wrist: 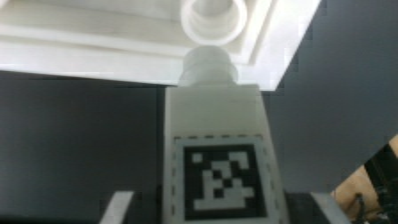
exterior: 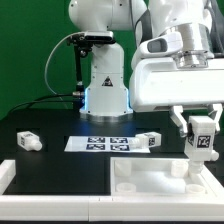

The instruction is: Assemble one leg

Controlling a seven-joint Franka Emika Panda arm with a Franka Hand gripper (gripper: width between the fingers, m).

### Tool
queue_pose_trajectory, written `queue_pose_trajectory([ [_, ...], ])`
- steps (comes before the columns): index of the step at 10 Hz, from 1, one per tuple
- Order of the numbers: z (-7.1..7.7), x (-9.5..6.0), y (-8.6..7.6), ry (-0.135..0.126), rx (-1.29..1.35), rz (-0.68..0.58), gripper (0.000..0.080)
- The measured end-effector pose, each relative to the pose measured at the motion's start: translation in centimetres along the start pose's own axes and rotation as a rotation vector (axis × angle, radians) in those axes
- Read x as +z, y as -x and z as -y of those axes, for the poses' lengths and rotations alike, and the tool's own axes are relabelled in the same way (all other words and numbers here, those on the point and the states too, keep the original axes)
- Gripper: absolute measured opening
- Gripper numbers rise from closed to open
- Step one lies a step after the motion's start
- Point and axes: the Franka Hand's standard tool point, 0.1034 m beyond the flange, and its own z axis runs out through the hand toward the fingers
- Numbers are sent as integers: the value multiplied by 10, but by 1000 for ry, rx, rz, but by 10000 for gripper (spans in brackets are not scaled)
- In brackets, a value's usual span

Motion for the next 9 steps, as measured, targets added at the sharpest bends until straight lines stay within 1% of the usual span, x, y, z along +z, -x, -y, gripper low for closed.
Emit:
queue_pose_trajectory([
  [3,-1,1,1,1,-6,-9,285],
  [4,-6,7,7,12,-10,-48,285],
  [5,-4,10,11,11,-11,-51,285],
  [7,-2,13,14,8,-12,-47,285],
  [9,4,16,16,1,-16,-42,285],
])
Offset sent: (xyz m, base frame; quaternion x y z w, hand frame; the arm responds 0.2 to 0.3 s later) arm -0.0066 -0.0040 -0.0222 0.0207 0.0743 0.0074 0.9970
